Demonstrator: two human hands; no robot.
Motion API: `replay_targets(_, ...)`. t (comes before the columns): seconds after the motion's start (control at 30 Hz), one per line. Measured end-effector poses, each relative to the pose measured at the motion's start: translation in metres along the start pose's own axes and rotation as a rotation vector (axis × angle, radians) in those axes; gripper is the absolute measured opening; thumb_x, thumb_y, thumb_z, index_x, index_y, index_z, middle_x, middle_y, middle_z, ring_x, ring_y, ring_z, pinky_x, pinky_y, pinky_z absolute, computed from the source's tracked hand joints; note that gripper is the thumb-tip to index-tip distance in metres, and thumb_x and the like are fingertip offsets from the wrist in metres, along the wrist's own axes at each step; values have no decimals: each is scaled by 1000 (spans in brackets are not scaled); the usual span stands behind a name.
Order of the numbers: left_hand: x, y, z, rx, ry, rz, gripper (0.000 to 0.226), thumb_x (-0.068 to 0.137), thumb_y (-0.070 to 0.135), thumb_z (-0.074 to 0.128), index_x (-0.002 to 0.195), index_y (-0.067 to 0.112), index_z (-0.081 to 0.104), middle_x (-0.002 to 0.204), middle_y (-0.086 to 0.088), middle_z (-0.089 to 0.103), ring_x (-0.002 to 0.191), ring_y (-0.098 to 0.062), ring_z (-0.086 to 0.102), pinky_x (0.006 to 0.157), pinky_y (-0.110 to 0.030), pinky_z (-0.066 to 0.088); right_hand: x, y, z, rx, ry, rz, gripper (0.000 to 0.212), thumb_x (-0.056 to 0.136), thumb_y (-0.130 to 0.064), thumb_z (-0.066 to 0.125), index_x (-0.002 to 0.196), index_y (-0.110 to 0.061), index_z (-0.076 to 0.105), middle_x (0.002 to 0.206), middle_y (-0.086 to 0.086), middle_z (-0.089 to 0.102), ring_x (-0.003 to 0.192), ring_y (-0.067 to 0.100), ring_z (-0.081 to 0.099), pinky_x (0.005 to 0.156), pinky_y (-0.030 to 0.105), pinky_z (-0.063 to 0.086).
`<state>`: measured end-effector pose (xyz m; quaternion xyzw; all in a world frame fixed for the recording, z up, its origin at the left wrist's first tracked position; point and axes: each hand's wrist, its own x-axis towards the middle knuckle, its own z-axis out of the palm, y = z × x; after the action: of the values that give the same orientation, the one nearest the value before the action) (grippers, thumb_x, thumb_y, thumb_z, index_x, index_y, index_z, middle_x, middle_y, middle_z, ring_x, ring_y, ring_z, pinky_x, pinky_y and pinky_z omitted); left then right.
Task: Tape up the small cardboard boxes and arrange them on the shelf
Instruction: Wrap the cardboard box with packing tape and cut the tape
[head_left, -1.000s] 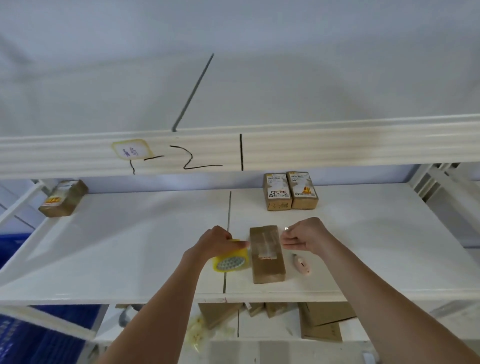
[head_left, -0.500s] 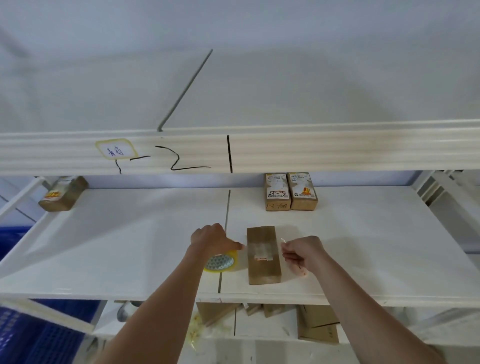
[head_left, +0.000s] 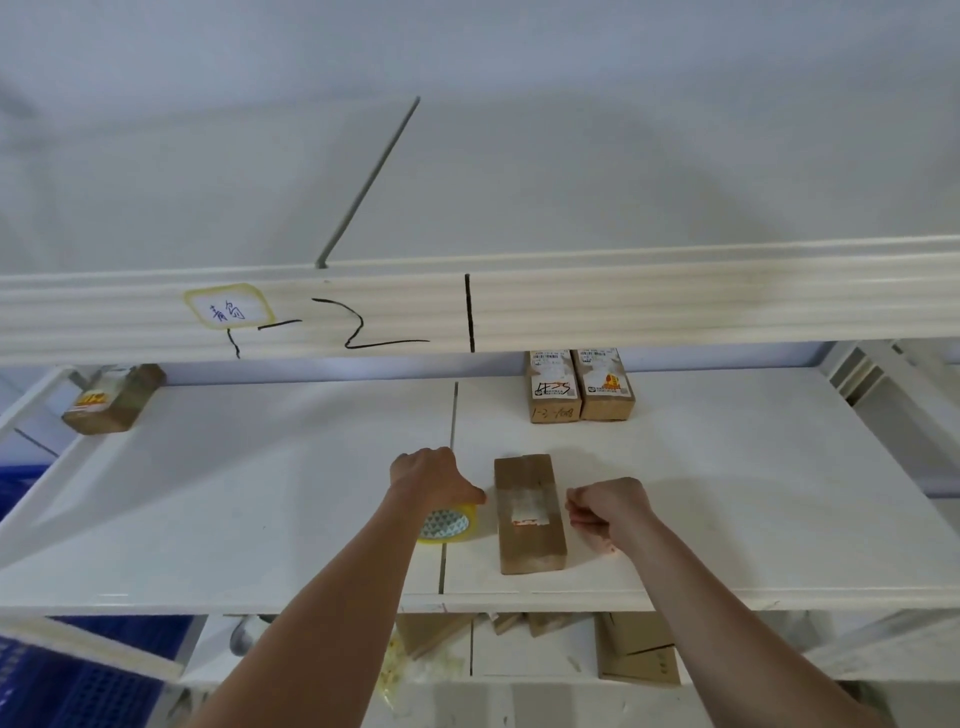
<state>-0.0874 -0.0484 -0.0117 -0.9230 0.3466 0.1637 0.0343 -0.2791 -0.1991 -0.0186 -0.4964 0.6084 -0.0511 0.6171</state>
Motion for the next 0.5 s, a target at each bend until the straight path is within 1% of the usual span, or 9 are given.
replay_targets(0.1, 2, -1, 6, 9, -31, 9, 67, 69, 78, 66, 102, 20, 64, 87, 5, 66, 79, -15, 65, 75, -29, 46, 5, 4, 3, -14, 19, -5, 12, 87, -3, 77, 82, 7, 72, 79, 19, 75, 64, 23, 71, 50, 29, 59)
replay_targets(0.23, 6, -1, 12, -1, -44, 17, 61, 69, 79, 66, 92, 23, 60, 84, 6, 67, 73, -13, 65, 72, -27, 46, 13, 10, 8, -25, 26, 1, 12, 86, 1, 76, 78, 9, 71, 74, 21, 74, 56, 25, 67, 55, 36, 62)
replay_targets(0.33, 7, 0, 12, 8, -36, 31, 60, 69, 79, 66, 92, 24, 60, 83, 7, 65, 71, -12, 63, 70, -26, 43, 16, 11, 12, -39, 53, 9, 13, 85, 4, 74, 74, 10, 69, 69, 21, 71, 50, 27, 64, 52, 37, 61)
replay_targets(0.4, 6, 2, 13, 19, -31, 42, 61, 71, 78, 66, 98, 23, 61, 84, 7, 64, 72, -12, 62, 70, -26, 42, 15, 11, 15, -66, 68, -3, 13, 84, 2, 74, 74, 10, 69, 71, 21, 72, 54, 30, 67, 49, 36, 60)
replay_targets(0.47, 6, 4, 16, 27, -29, 45, 63, 73, 77, 66, 103, 21, 64, 84, 7, 63, 73, -12, 62, 71, -27, 42, 13, 12, 18, -68, 66, -13, 14, 84, 2, 75, 74, 9, 70, 74, 22, 73, 63, 33, 72, 50, 38, 61)
replay_targets(0.5, 6, 5, 16, 30, -29, 46, 63, 73, 77, 66, 102, 21, 64, 84, 7, 63, 73, -12, 62, 72, -27, 42, 12, 13, 19, -55, 57, -8, 13, 84, 3, 75, 74, 9, 70, 75, 23, 73, 67, 35, 74, 50, 39, 61)
